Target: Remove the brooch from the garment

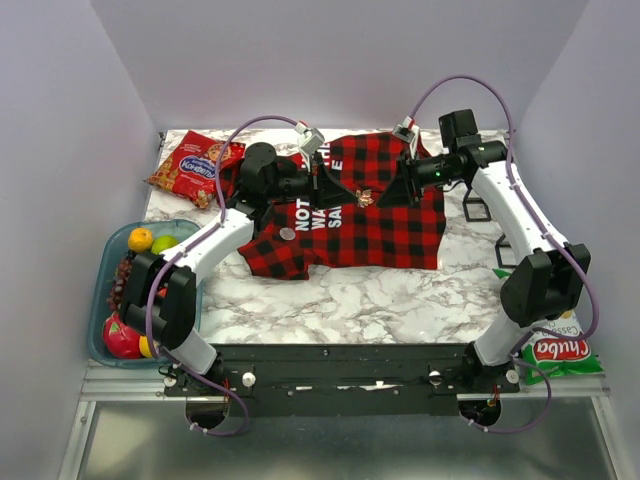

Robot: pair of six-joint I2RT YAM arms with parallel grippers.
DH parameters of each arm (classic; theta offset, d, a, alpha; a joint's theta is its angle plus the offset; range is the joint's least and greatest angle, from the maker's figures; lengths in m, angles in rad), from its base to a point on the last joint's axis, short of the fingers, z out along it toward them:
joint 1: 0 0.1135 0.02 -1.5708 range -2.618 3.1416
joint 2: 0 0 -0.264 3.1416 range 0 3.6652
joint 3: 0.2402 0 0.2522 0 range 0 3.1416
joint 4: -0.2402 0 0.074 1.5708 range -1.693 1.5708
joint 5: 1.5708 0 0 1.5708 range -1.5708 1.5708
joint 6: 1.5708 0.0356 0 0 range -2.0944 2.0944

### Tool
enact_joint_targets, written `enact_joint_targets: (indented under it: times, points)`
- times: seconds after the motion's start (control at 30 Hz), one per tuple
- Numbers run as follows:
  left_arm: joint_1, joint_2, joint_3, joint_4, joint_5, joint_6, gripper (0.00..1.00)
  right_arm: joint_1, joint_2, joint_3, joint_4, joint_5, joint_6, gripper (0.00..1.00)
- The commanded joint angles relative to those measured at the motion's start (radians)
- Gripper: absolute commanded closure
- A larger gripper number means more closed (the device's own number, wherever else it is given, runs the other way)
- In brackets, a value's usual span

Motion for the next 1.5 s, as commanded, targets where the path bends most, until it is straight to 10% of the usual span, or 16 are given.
enact_joint_targets:
  times: [0.0,1.47]
  points:
    - [-0.003,0.015,0.035,-0.005,-0.029,0.019,1.00,0.011,-0.024,0.021,-0.023,-0.043,-0.014,0.53]
    - [-0.037,0.059,0.058,0.044,0.017,-0.003,1.00,0.032,0.031,0.079,0.026,-0.050,0.084,0.53]
